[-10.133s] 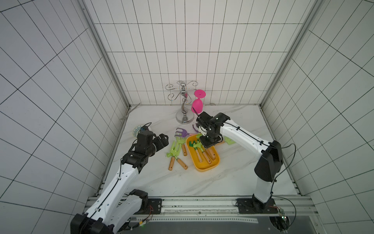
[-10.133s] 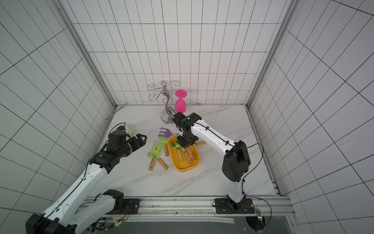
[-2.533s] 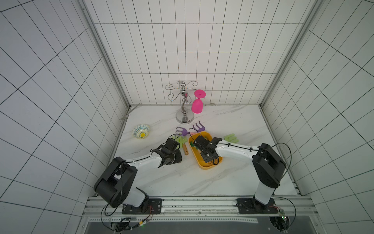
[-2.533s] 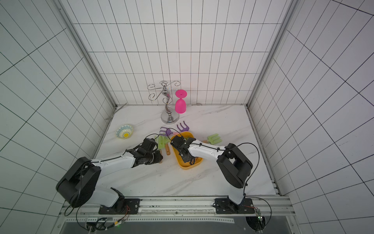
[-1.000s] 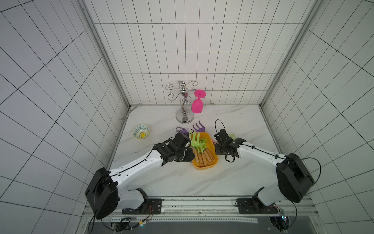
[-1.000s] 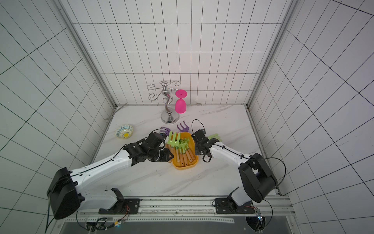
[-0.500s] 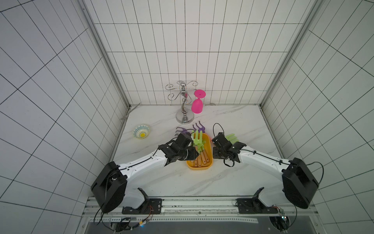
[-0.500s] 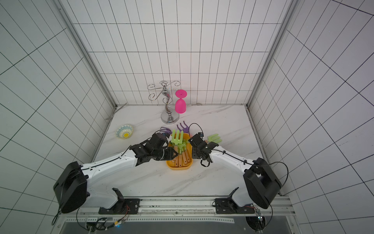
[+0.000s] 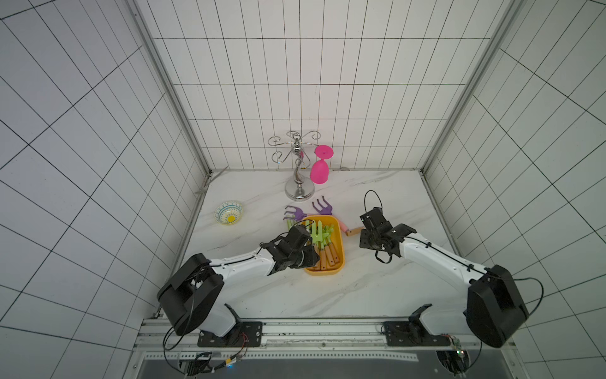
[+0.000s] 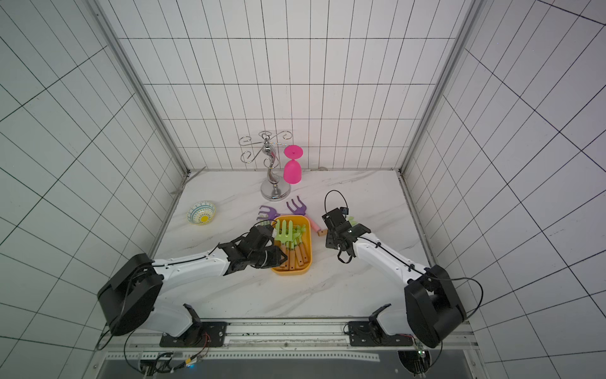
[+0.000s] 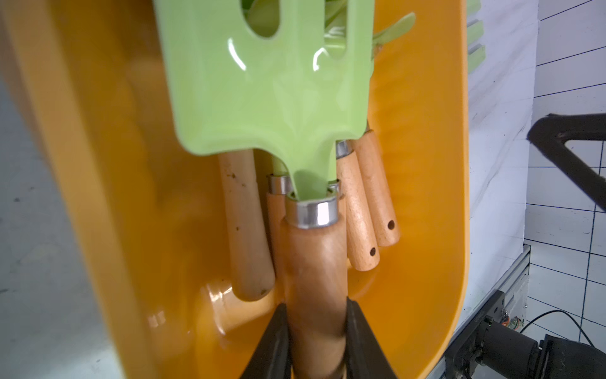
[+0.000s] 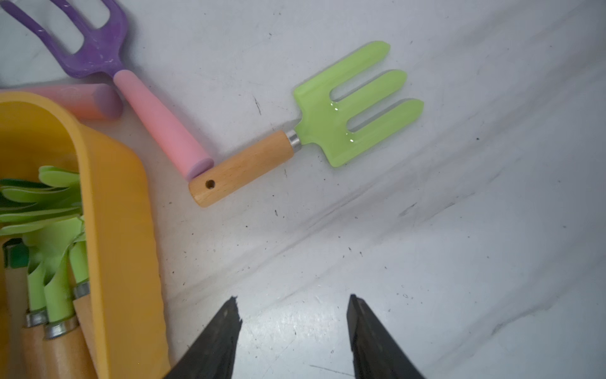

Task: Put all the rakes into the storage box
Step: Place the rake in the storage box, then pick up the rake at the center of the board.

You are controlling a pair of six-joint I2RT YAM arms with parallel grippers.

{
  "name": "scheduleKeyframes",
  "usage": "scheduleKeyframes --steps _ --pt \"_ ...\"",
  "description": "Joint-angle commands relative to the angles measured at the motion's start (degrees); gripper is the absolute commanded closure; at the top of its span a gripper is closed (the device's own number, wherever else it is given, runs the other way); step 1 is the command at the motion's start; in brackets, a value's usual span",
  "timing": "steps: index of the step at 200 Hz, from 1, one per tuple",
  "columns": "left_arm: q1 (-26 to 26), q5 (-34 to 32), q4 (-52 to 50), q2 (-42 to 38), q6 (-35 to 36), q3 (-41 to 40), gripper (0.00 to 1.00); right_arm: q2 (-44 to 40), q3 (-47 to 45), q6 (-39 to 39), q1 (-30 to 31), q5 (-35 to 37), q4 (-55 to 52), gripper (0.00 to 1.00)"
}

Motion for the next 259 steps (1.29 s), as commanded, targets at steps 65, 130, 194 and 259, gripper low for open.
scheduleKeyframes --steps 65,130,194,259 --pt "-1.5 -3.9 -0.5 -5.4 -0.8 -0.7 0.39 13.8 13.7 10.8 -5.9 -9.8 0.9 0.42" --pt "-2.2 -13.2 -12.7 -18.4 6.4 4.8 0.31 23.6 19.4 14.6 -7.0 -8.5 -1.2 0.41" --pt "-2.1 -19.2 -16.6 -24.2 10.0 4.1 0.28 30.8 26.3 14.4 -7.2 -5.5 -4.3 0.41" --pt "-1.0 -21.2 -18.9 -26.2 11.3 3.4 0.28 36.1 26.7 8.9 -7.3 -6.4 -9.5 0.52"
